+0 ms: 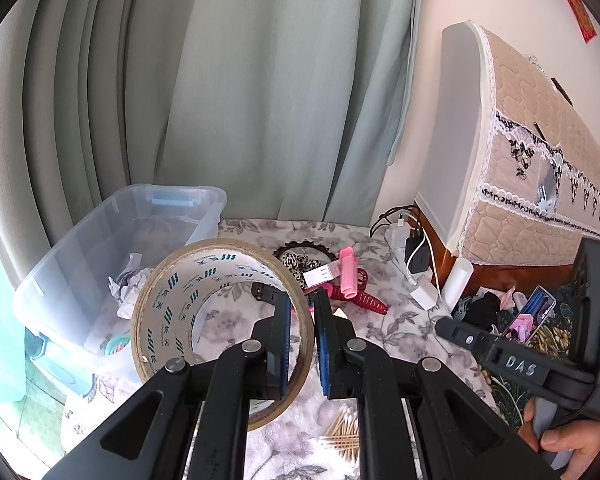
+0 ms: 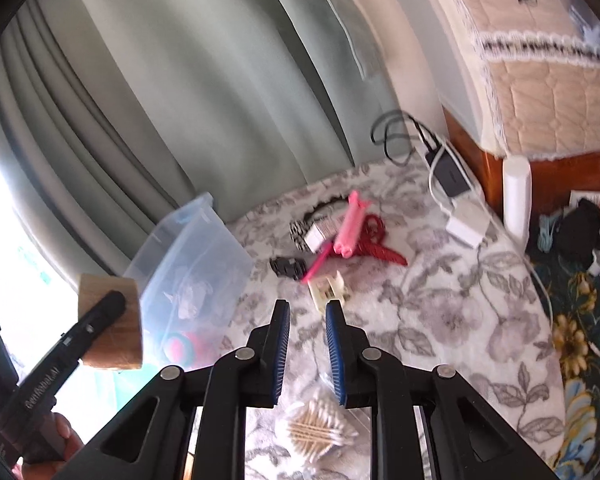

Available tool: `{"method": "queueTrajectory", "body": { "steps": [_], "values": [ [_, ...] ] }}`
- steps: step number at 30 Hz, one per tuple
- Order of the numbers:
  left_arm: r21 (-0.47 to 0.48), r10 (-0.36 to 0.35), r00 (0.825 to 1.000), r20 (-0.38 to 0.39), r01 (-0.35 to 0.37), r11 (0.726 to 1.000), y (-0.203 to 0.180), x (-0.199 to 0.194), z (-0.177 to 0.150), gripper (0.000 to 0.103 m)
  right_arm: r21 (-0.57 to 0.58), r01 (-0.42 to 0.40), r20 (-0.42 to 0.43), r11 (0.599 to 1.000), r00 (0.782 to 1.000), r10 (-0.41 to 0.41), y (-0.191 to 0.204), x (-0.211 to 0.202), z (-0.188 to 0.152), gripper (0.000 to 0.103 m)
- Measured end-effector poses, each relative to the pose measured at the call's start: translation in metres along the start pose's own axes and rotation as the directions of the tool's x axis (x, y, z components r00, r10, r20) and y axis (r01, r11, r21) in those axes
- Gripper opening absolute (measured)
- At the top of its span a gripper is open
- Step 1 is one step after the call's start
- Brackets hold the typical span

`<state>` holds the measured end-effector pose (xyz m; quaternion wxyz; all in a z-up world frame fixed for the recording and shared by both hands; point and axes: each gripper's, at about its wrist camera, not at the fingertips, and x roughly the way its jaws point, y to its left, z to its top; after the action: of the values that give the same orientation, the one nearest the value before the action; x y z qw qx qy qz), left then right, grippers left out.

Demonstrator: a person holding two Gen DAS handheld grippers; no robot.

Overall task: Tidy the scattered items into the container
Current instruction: 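Lift the tape roll with the left tool while the right tool lifts the cotton swab bag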

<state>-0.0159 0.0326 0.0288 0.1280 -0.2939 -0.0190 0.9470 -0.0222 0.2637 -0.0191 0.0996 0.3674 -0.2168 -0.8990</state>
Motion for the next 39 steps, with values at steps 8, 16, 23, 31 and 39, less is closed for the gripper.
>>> {"method": "queueTrajectory", "body": {
  "steps": [8, 16, 23, 31, 39],
  "values": [
    [-0.019, -0.001, 1.0, -0.025, 0.001, 1.0, 0.004, 0.005, -0.011, 0.012, -0.058, 0.034, -0.139, 0.998, 0.989, -0.041, -0.002, 0.037, -0.031, 0.062],
    [-0.039, -0.002, 1.0, -0.004, 0.001, 0.999, 0.009, -0.003, -0.011, 0.012, -0.16, 0.019, -0.255, 0.987, 0.965, -0.06, 0.01, 0.066, -0.063, 0.079],
    [-0.059, 0.0, 1.0, 0.014, 0.001, 0.998, 0.015, -0.01, -0.011, 0.012, -0.249, 0.018, -0.338, 0.968, 0.935, -0.105, 0.019, 0.088, -0.088, 0.088],
    [-0.088, 0.007, 1.0, 0.017, -0.005, 0.996, 0.026, -0.011, -0.011, 0.012, -0.33, 0.078, -0.373, 0.941, 0.905, -0.206, 0.022, 0.106, -0.103, 0.089],
    [-0.102, 0.012, 1.0, -0.008, -0.012, 0.995, 0.03, -0.003, -0.014, 0.012, -0.309, 0.142, -0.354, 0.94, 0.9, -0.253, 0.01, 0.112, -0.098, 0.09]
  ]
}}
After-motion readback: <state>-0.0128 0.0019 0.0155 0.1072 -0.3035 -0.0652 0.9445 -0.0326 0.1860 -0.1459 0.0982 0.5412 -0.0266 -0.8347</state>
